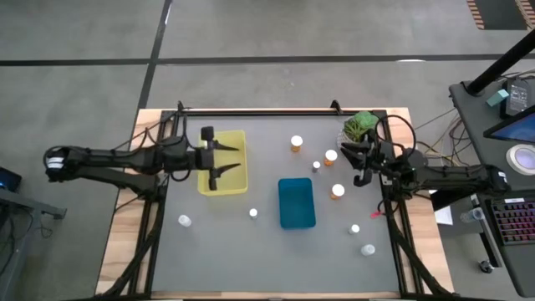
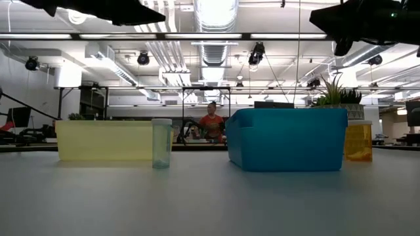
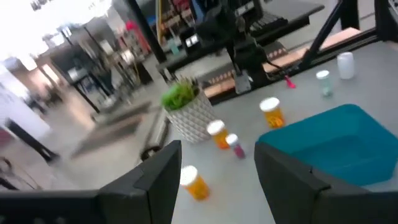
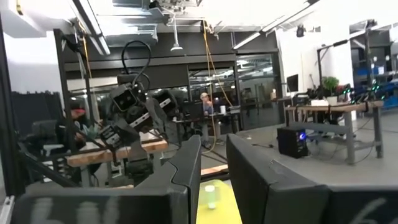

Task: Pick and place medicine bottles into bin by pill shape (circle, oval)
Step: Put the blue capsule bottle into the blue bin

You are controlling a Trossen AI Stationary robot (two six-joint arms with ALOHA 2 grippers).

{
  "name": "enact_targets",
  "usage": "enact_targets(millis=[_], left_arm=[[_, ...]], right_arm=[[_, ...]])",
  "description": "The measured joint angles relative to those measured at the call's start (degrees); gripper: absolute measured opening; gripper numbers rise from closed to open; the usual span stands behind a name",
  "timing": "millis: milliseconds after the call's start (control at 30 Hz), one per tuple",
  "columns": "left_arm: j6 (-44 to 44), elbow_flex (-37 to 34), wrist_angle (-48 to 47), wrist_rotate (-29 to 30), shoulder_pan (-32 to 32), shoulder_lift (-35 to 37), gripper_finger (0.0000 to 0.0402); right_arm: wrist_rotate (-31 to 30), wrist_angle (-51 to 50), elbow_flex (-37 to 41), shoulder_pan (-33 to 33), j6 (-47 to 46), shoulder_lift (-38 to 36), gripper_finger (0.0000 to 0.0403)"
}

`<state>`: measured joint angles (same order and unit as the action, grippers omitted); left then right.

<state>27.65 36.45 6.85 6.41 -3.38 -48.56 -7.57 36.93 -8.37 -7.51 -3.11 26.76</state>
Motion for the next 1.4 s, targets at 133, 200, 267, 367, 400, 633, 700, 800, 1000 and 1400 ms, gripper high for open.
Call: enact_targets(millis=[133,200,267,367,400,633,700,800,1000,1400], left_arm=[[3.20,-2.09,2.75,0.31,0.00,1.54,0.0187],[4.59,-3.30,4.28,2.13,0.00,2.17,0.0187],[4.86,-4.59,5.88,4.80,-0.02,2.70,0.0187],[4.80,-6.19,6.05,8.00,-0.02,3.10,0.0187],[4.78,-6.80,6.26,8.34,-0.02,3.25,0.0187],[6.18,-8.79,11.18,9.00,-0.02,4.47,0.0187],[6.24,-8.79,11.69,8.99,-0.02,5.06,0.0187],[6.24,-8.79,11.47,9.11,-0.02,5.73,0.0187],[6.34,-8.81,10.54,10.01,-0.02,6.06,0.0187],[7.35,-8.83,10.12,10.63,-0.02,4.71,0.0187]], right_arm=[[0.00,-0.22,-2.48,0.02,-1.42,2.35,0.0068],[0.00,-0.38,-4.11,0.02,-1.58,3.85,0.0068],[0.00,-0.88,-6.14,0.02,-1.95,5.56,0.0068],[0.00,-2.40,-9.81,0.00,-3.21,8.41,0.0068],[-0.02,-3.65,-11.30,0.00,-3.54,9.39,0.0068],[-0.11,-23.04,-25.36,0.00,-9.89,17.37,0.0068],[-0.90,-29.01,-30.34,0.00,-12.22,19.97,0.0068],[-3.61,-39.38,-37.35,-0.02,-15.78,24.13,0.0068],[-4.48,-56.95,-50.39,-0.05,-21.88,32.96,0.0068],[2.80,-84.45,-70.22,-4.76,-30.43,49.78,0.0068]])
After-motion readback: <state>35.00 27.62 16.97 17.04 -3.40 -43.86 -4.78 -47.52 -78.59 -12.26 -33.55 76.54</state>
